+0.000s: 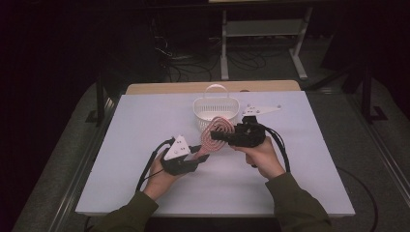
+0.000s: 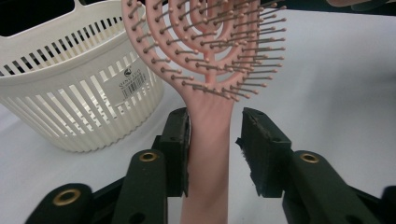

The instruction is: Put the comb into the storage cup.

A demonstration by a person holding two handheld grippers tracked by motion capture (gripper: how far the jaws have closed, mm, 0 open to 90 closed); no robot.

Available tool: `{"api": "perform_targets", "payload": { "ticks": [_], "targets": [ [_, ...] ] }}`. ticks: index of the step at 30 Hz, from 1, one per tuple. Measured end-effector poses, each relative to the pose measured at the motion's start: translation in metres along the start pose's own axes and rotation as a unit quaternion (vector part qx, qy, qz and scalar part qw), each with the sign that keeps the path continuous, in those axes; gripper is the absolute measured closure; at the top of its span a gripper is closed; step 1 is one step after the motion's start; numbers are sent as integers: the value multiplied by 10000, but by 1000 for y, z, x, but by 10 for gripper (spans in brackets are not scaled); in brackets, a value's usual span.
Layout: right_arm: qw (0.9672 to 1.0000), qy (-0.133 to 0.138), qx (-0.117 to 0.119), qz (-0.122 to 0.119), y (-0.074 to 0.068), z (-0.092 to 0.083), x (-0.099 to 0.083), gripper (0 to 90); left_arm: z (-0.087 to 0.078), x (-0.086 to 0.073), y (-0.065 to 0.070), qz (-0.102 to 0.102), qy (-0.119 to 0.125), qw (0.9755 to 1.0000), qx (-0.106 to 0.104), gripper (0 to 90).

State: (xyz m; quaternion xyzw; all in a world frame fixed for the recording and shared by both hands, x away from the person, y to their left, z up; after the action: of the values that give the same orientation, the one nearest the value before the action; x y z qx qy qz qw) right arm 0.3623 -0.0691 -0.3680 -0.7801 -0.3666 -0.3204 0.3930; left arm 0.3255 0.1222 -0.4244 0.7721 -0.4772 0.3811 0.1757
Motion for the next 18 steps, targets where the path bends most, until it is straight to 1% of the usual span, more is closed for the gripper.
{"api": "perform_targets", "payload": {
  "ticks": [4, 11, 15, 18],
  "targets": [
    [10000, 72, -62, 18, 2, -4, 1, 625, -1, 0, -2, -105, 26, 9999, -103, 558],
    [9998, 143, -138, 13, 5, -10, 1, 625, -2, -1, -3, -156, 1, 9995, -257, 487],
    [9996, 189, -194, 28, 7, -14, 1, 625, -4, -3, -5, -171, 12, 9991, -392, 442],
    [9994, 240, -245, 51, 9, -18, 1, 625, -7, -5, -7, -194, 31, 9990, -392, 413]
  ]
}}
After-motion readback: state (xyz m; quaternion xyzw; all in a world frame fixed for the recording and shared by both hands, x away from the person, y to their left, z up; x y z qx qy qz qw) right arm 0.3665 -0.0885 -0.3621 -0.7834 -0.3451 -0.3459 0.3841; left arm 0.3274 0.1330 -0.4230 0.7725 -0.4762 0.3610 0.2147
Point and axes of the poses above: each handheld gripper's, and its own axes: z roughly forward along the jaws, x roughly out of its top, y roughly to its right, the point moved 4 cm from there along z, roughly forward along the jaws, and after that the axes turned 13 degrees about -y, right-handed, at the moved point
